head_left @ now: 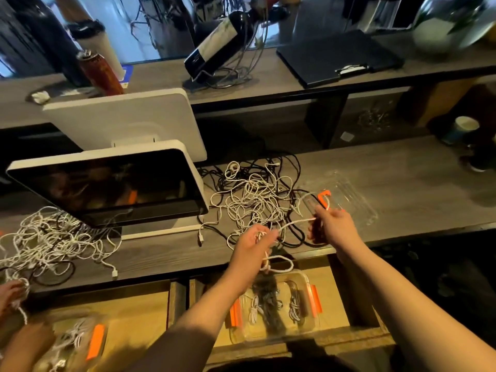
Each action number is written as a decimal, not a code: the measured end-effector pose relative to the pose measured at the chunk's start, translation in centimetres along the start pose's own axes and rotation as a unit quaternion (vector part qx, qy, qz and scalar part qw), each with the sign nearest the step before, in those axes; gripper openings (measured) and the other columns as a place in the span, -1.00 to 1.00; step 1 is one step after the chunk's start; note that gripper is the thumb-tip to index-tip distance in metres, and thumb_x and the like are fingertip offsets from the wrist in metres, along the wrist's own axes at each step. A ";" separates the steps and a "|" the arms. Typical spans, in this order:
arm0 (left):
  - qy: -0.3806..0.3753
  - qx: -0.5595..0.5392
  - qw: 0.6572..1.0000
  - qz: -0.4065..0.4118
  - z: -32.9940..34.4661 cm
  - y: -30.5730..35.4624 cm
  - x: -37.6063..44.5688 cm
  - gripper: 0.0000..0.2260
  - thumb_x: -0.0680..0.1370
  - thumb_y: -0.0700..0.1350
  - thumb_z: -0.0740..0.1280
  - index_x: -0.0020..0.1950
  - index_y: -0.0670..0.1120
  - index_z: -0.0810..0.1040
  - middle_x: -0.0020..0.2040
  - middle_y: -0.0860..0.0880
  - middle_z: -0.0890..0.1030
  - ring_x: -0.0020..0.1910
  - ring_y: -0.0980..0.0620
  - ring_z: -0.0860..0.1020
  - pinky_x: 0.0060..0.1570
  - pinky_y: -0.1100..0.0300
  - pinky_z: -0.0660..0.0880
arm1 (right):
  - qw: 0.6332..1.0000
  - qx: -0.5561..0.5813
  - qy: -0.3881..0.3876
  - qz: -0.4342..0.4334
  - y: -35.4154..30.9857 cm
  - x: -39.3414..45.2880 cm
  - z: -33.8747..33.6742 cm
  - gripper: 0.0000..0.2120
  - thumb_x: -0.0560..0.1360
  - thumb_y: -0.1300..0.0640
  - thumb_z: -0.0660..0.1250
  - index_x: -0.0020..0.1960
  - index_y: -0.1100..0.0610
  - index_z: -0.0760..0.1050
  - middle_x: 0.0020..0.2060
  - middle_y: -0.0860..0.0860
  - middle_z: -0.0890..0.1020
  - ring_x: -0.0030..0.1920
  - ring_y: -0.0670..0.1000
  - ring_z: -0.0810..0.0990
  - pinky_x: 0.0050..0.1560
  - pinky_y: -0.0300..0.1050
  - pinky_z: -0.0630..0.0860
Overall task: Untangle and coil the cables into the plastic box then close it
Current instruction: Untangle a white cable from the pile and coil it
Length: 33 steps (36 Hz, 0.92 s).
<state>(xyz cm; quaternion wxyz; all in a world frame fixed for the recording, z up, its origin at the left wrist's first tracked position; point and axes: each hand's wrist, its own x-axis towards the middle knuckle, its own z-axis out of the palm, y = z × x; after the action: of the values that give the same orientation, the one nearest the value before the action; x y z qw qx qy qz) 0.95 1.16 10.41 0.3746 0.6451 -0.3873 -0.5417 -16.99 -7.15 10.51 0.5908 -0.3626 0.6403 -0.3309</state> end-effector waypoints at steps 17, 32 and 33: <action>-0.019 -0.101 0.995 0.004 0.1 1.4 -2.4 -0.90 0.65 -0.21 0.17 0.01 -0.13 0.46 -0.32 0.01 0.47 -0.42 0.11 0.41 -0.43 0.25 0.33 | 0.940 -0.146 -0.205 -0.230 1.7 -6.3 2.4 -0.72 0.63 0.04 0.27 -0.16 0.17 0.58 -0.38 -0.05 0.55 -0.37 -0.09 0.50 -0.29 -0.16 0.43; -0.046 -0.239 0.969 -0.032 0.6 1.6 -3.0 -0.91 0.59 -0.13 0.33 -0.07 -0.10 0.59 -0.33 0.00 0.55 -0.43 0.10 0.49 -0.44 0.30 0.41 | 0.965 -0.082 -0.059 -0.242 2.5 -7.3 -0.2 -0.66 0.63 0.06 0.26 -0.25 0.20 0.56 -0.56 -0.16 0.44 -0.49 -0.21 0.34 -0.41 -0.39 0.28; -0.050 -0.234 0.971 -0.032 0.6 1.6 -3.0 -0.90 0.60 -0.13 0.32 -0.06 -0.11 0.60 -0.40 0.03 0.51 -0.50 0.13 0.44 -0.49 0.33 0.36 | 0.966 -0.079 -0.047 -0.243 2.5 -7.3 -0.3 -0.65 0.63 0.06 0.25 -0.24 0.23 0.56 -0.56 -0.16 0.44 -0.50 -0.21 0.35 -0.41 -0.41 0.28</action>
<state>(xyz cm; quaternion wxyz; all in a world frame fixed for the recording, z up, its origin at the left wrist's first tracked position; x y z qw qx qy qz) -0.14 3.18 13.03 0.4778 0.5239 -0.2475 -0.6603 -17.16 0.39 12.17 0.4914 -0.5683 0.5284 -0.3954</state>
